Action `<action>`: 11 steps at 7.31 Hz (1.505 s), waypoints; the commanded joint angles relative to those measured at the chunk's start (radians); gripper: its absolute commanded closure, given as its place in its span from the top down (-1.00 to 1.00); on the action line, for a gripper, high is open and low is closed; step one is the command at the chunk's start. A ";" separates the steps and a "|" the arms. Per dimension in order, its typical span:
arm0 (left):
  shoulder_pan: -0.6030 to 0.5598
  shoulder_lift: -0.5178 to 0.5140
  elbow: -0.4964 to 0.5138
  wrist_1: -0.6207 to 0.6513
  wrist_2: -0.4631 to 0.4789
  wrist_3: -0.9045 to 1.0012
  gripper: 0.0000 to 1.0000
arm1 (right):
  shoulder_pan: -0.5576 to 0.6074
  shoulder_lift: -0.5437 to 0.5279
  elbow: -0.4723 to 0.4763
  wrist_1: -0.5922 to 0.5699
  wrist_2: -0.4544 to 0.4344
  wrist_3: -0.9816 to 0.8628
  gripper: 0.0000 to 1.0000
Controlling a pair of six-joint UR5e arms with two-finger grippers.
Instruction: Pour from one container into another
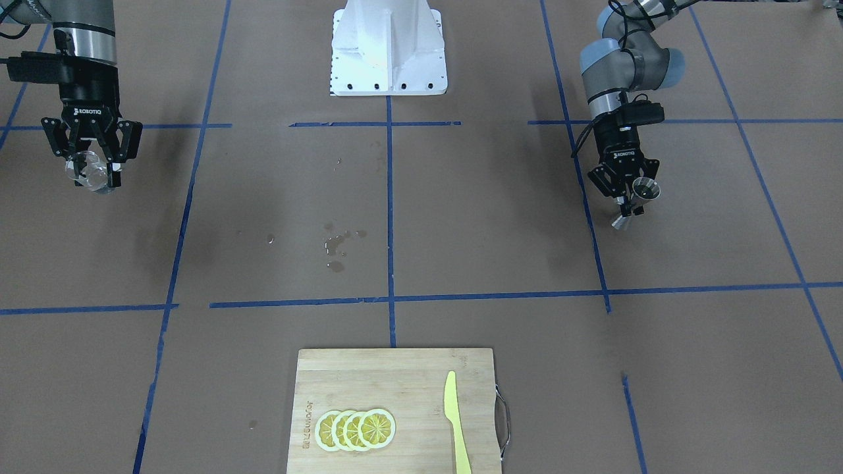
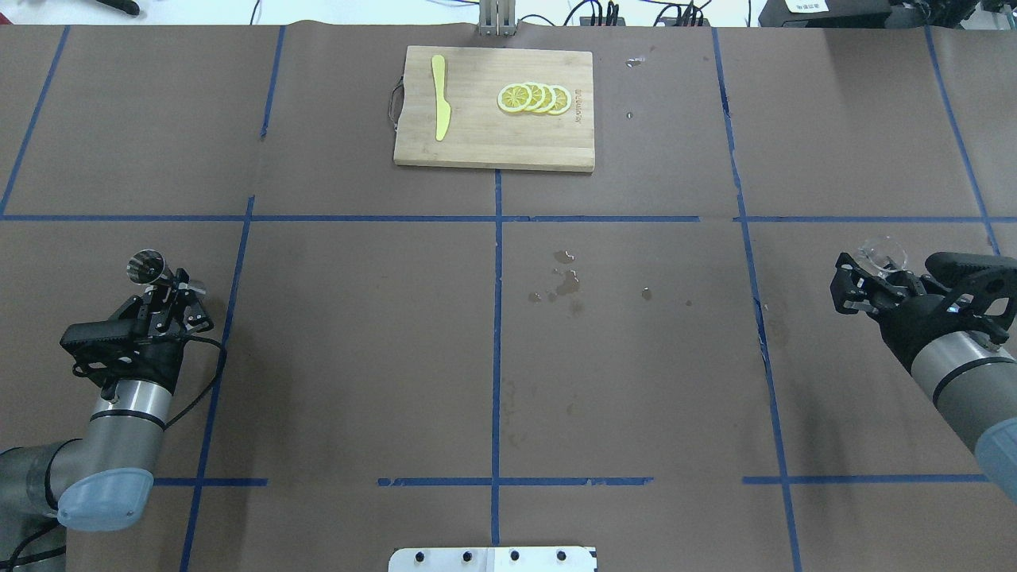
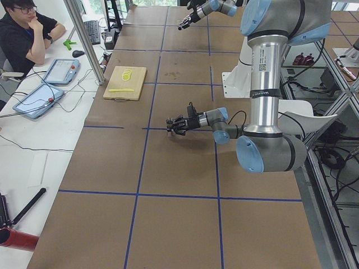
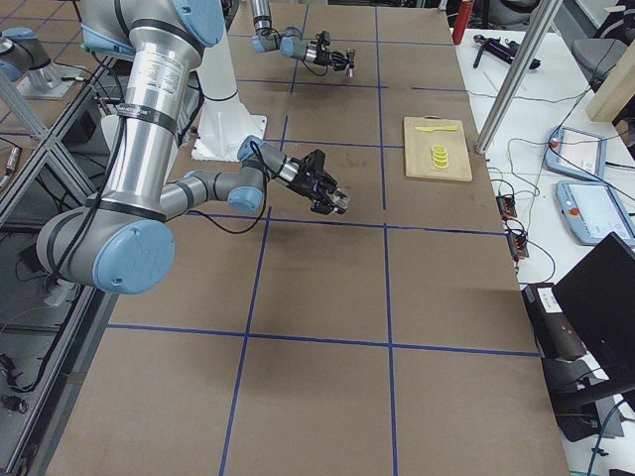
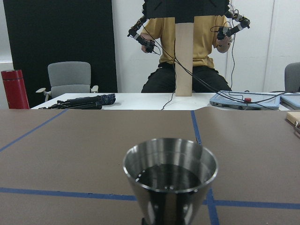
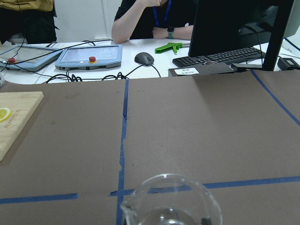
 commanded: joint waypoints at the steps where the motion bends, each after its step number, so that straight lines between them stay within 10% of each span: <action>1: 0.009 -0.001 0.000 0.000 0.002 0.000 -1.00 | 0.000 0.000 0.000 0.000 -0.002 0.000 -1.00; 11: 0.026 -0.009 0.002 0.000 0.000 0.000 -0.19 | -0.009 0.000 -0.034 0.000 -0.029 0.020 -1.00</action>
